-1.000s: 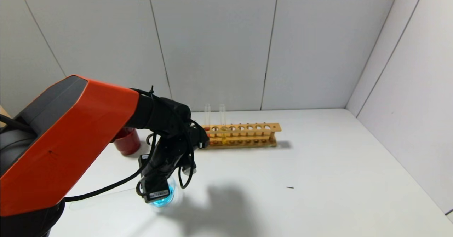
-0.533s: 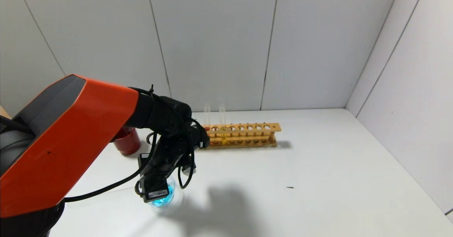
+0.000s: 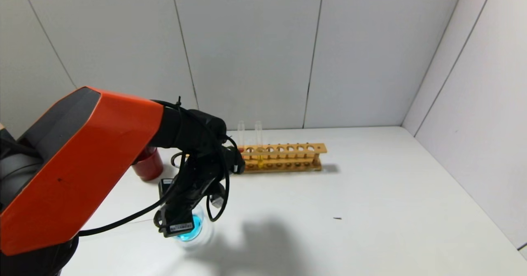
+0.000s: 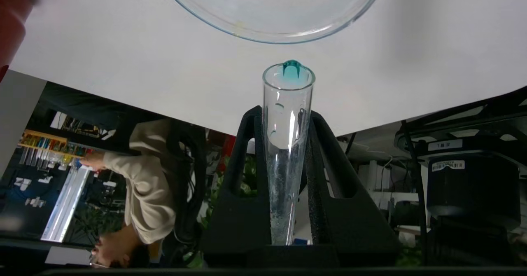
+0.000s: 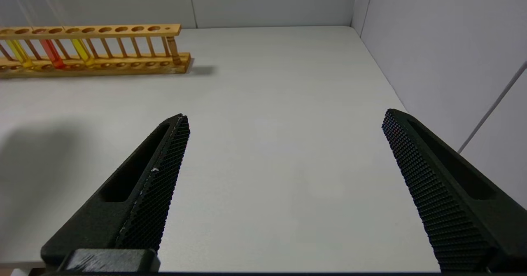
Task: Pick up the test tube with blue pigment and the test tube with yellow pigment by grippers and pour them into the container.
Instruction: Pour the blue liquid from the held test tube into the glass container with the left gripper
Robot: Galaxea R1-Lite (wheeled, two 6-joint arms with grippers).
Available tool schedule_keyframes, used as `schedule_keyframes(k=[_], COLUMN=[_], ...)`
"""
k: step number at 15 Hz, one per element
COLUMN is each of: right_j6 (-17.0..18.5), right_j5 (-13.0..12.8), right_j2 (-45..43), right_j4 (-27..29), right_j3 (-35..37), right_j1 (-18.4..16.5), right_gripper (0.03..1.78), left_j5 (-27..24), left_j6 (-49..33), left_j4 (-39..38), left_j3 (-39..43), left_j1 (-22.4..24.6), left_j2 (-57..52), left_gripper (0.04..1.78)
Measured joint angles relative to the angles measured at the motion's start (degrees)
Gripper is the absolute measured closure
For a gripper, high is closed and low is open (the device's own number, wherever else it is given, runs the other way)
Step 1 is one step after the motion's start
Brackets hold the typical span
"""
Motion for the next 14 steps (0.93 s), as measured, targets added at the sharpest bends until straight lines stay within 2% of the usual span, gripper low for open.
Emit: schedule_keyframes(k=[9,14], right_j6=[0.0,0.0], right_j5=[0.0,0.0], right_j2=[0.0,0.0], right_j4=[0.0,0.0], right_j3=[0.0,0.0], right_j1=[0.0,0.0], right_gripper=[0.10,0.10], left_j5=[0.6,1.7], left_j6=[-0.4,-0.5], left_j4=[10.3,10.4], left_j3=[-3.8,-5.0], left_j1=[-0.4,-0.4], left_j2=[1.3,2.1], left_gripper=[1.52,1.52])
